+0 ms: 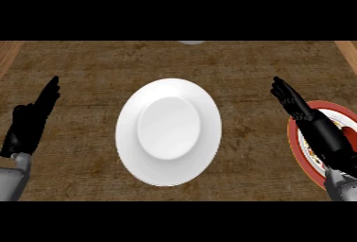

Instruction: Pick the bell pepper from the plate and place it in the plate

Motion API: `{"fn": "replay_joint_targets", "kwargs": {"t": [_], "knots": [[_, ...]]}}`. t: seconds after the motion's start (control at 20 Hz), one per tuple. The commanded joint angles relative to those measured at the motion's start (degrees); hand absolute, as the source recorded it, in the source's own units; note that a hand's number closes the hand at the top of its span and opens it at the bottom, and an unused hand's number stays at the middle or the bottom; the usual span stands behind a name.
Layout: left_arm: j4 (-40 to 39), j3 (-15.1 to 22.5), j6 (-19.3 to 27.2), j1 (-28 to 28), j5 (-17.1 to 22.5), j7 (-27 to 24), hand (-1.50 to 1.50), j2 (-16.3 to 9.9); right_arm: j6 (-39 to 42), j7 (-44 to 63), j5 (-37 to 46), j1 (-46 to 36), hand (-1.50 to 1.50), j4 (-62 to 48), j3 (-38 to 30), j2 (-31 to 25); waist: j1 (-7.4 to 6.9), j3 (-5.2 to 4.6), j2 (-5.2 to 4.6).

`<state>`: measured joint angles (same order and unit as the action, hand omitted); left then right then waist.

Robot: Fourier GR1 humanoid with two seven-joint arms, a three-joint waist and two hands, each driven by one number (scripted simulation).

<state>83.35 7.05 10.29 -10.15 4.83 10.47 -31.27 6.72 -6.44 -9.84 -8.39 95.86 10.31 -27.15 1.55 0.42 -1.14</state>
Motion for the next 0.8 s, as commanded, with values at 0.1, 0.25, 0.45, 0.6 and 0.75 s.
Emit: {"fn": "replay_joint_targets", "kwargs": {"t": [0.1, 0.25, 0.45, 0.6, 0.75], "knots": [[0.36, -0.78, 1.30, 4.05, -2.45, -6.38, 0.00, -0.11, 9.50, 1.15, -22.64, 0.56, -1.50, -4.78, -11.96, 0.40, -1.93, -0.34, 1.10], [0.68, -1.40, 3.04, 4.58, -3.53, -8.60, 0.00, -0.16, 12.51, 4.38, -37.80, 1.04, -1.50, -7.99, -18.29, 2.01, -1.37, -0.12, 1.14], [1.59, -0.32, 2.59, 10.78, -2.50, -12.17, 0.00, 2.45, 4.67, -5.84, -27.21, 3.90, -1.50, -14.63, -31.68, -4.81, -1.05, -0.31, 1.29], [1.53, -0.99, 2.67, 15.63, -2.67, -17.00, 0.00, 2.64, 9.61, -7.96, -34.82, 8.66, -1.50, -16.33, -38.52, -4.99, -0.51, -0.33, 1.50], [0.05, -0.33, 2.83, 13.48, -4.96, -17.15, 0.00, 4.20, 14.53, -9.81, -36.14, 8.37, -1.50, -21.35, -40.87, -5.58, -1.32, -0.38, 1.15]]}}
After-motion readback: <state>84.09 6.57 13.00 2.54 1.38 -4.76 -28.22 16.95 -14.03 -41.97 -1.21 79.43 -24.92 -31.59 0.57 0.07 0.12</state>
